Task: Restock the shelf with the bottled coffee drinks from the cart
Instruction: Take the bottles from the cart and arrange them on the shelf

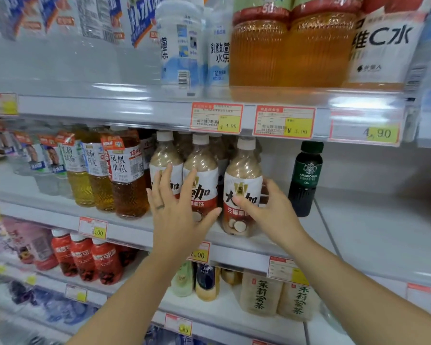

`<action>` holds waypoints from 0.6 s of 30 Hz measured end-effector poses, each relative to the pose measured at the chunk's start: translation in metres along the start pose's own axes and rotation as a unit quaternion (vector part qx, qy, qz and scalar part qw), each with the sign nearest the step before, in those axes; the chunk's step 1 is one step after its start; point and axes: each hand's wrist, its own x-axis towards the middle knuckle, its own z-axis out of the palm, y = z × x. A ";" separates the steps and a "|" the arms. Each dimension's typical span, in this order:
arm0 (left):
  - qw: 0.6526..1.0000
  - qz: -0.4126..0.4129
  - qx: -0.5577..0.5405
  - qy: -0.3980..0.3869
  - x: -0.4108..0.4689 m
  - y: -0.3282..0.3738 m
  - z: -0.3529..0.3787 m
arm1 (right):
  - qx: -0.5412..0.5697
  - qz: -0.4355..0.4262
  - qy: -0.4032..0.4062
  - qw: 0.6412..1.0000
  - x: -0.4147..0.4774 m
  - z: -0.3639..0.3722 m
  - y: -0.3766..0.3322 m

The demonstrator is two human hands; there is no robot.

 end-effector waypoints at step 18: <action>0.999 0.024 0.022 -0.034 -0.006 0.009 0.018 | -0.002 -0.004 -0.080 0.997 0.000 0.009 0.009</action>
